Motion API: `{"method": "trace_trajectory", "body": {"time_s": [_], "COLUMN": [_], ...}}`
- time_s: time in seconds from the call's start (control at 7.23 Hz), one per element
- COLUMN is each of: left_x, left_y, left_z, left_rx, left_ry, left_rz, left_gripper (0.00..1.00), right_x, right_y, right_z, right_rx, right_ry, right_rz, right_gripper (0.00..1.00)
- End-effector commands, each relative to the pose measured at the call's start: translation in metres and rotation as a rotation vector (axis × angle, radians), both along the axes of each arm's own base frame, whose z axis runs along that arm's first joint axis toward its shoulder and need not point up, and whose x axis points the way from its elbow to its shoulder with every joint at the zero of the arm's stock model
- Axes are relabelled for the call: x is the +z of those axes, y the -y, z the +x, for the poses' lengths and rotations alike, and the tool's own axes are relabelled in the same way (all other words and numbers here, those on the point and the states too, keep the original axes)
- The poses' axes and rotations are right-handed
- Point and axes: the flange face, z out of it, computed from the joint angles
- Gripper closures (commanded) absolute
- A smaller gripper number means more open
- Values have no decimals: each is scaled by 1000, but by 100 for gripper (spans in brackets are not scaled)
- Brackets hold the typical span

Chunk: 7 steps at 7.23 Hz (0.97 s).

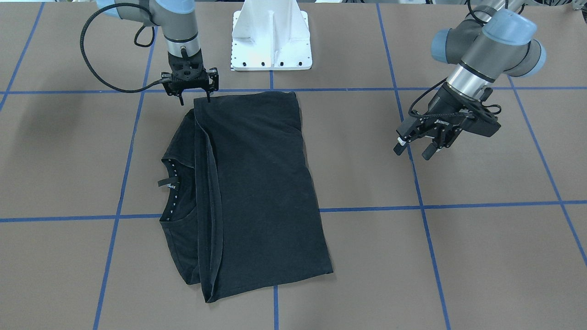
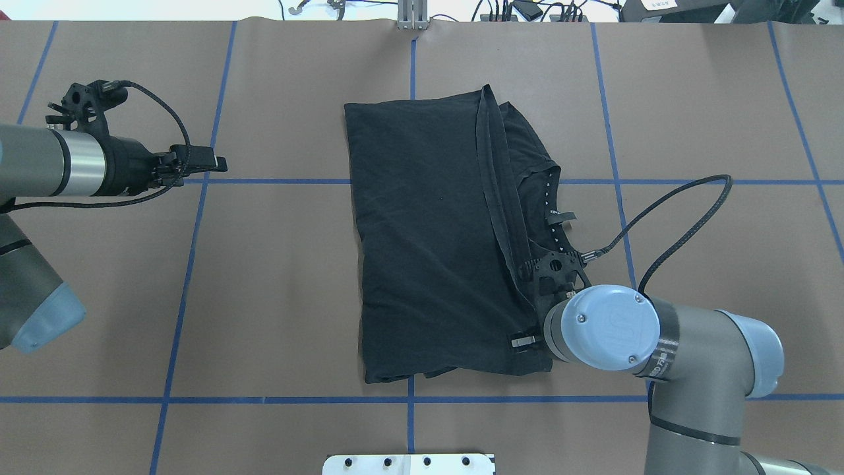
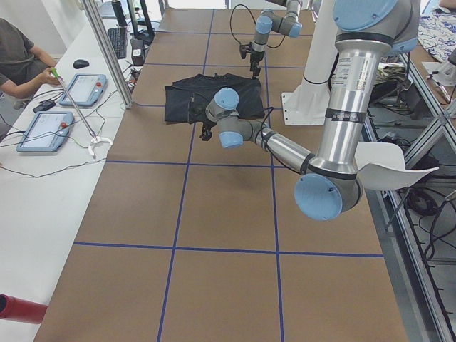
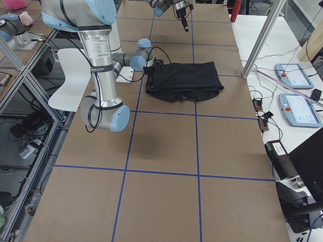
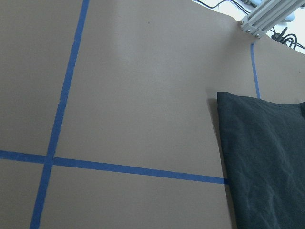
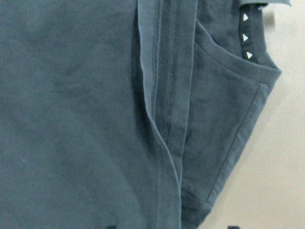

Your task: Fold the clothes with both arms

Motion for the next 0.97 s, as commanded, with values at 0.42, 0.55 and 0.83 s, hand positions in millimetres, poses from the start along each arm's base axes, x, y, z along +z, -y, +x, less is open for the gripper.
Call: {"method": "trace_trajectory", "body": {"time_s": [0.42,0.55,0.83], "left_x": [4,3,5], "left_y": [0,0,0], "left_z": [4,4,5], "left_rx": [5,6,8], "left_ry": [6,4,6], "left_rz": [-5,-6,-8], "left_gripper": [0,0,0], "right_x": [-35,-26,-19], "right_y": [121,130,137], "right_z": [-51,-69,-70], "right_rx": [66,48,-15], "right_ry": [-57,-97,-133], "right_rz": [54,59,106], "right_gripper": [8,36,53]}}
